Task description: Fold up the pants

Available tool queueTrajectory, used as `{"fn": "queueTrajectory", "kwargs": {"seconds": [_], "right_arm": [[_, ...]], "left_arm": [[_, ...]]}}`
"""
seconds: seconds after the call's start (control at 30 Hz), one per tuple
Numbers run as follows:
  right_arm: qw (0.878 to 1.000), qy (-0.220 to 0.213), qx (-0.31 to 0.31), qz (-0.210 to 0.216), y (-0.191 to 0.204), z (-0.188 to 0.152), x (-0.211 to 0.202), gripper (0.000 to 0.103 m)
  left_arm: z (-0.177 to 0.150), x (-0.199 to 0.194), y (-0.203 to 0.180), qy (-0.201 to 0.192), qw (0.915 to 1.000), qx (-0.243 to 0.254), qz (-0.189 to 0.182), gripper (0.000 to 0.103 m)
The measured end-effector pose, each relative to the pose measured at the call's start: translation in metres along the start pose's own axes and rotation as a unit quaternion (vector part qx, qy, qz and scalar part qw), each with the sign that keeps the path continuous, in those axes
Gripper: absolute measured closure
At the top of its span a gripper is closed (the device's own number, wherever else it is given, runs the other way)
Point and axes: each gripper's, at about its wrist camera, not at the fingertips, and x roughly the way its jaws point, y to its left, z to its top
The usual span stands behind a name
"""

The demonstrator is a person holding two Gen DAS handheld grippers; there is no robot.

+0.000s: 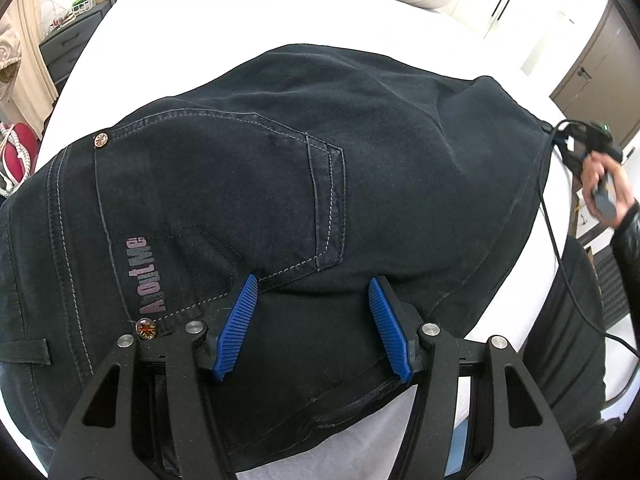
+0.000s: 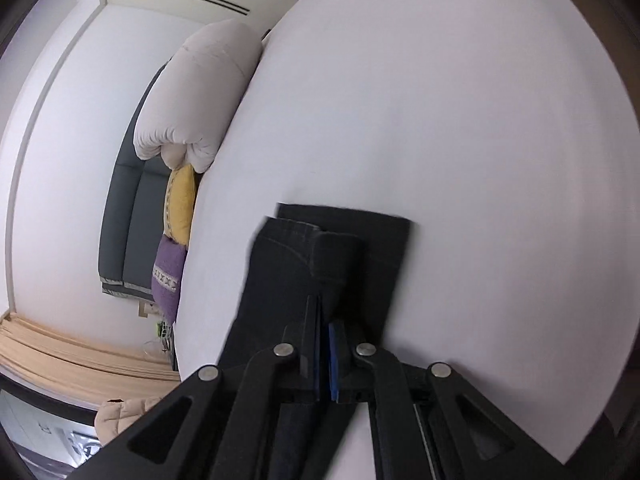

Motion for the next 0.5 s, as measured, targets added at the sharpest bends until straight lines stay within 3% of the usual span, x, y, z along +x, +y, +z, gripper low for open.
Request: {"fn": "queueTrajectory", "kwargs": {"seconds": [0.1,0.17,0.27,0.33,0.43,0.5], "right_arm": [[0.999,0.003,0.031,0.034,-0.011,0.0,0.003,0.092],[0.998,0.004,0.035,0.052,-0.008,0.002,0.005,0.076],[0.997,-0.003,0.033,0.069,0.004,0.007,0.011,0.069],[0.997,-0.002,0.038,0.069,0.005,0.015,0.018,0.07],[0.998,0.014,0.033,0.047,0.006,0.025,0.029,0.095],[0.999,0.018,0.017,0.025,0.005,0.031,0.028,0.096]], "left_arm": [[0.003,0.001,-0.004,0.004,1.0,-0.002,0.004,0.046],[0.006,0.002,-0.007,0.006,1.0,-0.004,0.006,0.046],[0.008,0.003,-0.011,0.007,0.9999,-0.008,0.009,0.046],[0.009,0.004,-0.013,0.008,0.9999,-0.009,0.011,0.046],[0.01,0.005,-0.015,0.011,0.9998,-0.009,0.015,0.046],[0.012,0.005,-0.017,0.011,0.9997,-0.013,0.016,0.045]]}}
